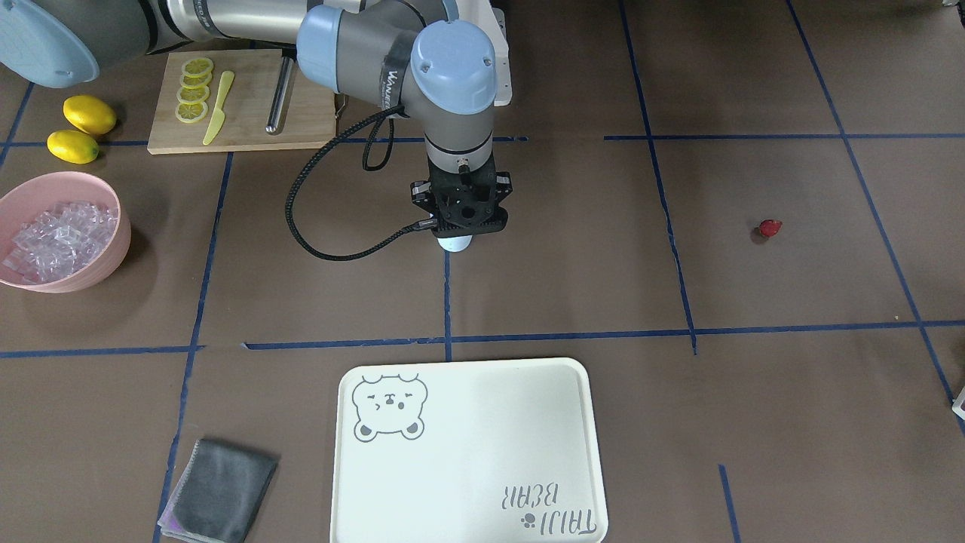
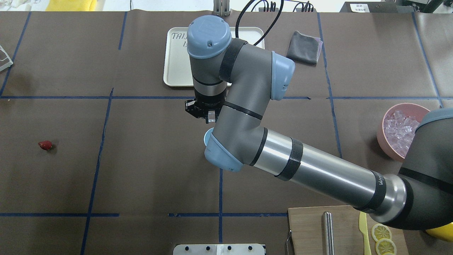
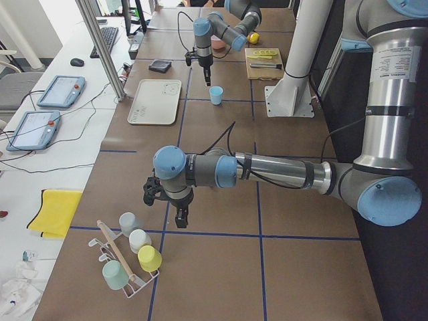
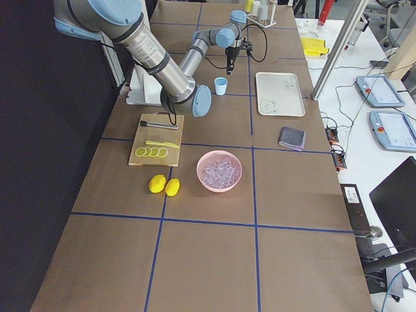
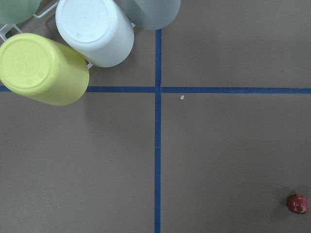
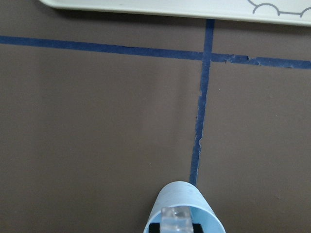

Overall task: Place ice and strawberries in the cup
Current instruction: 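Open the right gripper to drop the ice cube into the cup, then move the right gripper back over the ice bowl, then lower the right gripper into the bowl and grasp an ice cube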

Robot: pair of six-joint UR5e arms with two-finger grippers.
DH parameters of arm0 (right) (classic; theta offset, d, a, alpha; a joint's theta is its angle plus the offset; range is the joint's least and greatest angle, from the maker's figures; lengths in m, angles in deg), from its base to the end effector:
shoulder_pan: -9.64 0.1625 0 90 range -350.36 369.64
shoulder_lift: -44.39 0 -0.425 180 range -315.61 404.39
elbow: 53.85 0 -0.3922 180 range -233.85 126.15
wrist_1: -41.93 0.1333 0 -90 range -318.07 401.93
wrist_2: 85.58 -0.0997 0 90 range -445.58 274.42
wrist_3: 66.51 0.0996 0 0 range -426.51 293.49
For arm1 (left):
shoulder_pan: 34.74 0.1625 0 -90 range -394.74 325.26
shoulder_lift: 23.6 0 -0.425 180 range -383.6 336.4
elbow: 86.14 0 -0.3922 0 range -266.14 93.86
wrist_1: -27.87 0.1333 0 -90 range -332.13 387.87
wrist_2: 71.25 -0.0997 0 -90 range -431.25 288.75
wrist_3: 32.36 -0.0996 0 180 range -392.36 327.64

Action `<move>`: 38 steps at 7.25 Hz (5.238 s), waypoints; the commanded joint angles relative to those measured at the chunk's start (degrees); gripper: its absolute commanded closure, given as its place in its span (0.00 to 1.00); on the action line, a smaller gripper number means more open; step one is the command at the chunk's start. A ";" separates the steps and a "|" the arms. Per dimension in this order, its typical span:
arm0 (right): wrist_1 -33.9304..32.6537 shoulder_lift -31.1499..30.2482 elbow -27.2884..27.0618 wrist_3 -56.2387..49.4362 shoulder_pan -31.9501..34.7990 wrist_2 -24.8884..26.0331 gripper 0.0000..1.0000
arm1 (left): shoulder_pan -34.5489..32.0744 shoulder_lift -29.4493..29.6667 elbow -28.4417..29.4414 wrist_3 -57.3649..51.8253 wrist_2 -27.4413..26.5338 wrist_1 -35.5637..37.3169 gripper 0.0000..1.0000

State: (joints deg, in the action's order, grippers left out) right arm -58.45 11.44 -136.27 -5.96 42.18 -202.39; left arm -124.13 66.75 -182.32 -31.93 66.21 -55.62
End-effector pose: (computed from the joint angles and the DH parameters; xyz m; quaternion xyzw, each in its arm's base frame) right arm -0.5805 -0.4752 0.1017 -0.0197 -0.3915 -0.0528 0.9185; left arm -0.0547 -0.4926 0.6102 -0.0035 0.4024 0.0015 0.9155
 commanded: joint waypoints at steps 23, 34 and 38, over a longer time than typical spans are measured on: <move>-9.13 -28.61 -35.07 -16.28 18.21 -8.06 0.00 | -0.09 -0.09 -0.23 0.00 -0.09 0.00 0.00; 20.23 -63.12 -30.26 -32.69 27.31 -10.63 0.00 | -0.09 -0.35 -2.34 1.85 -0.18 0.00 0.00; 20.32 -61.18 -24.72 -32.87 27.14 -10.72 0.01 | 0.00 -0.26 -2.43 1.85 -0.18 0.00 0.00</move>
State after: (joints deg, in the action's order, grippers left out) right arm -38.17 -50.24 -162.35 -38.83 69.35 -213.11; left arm -124.13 66.48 -184.72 -30.03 66.03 -55.62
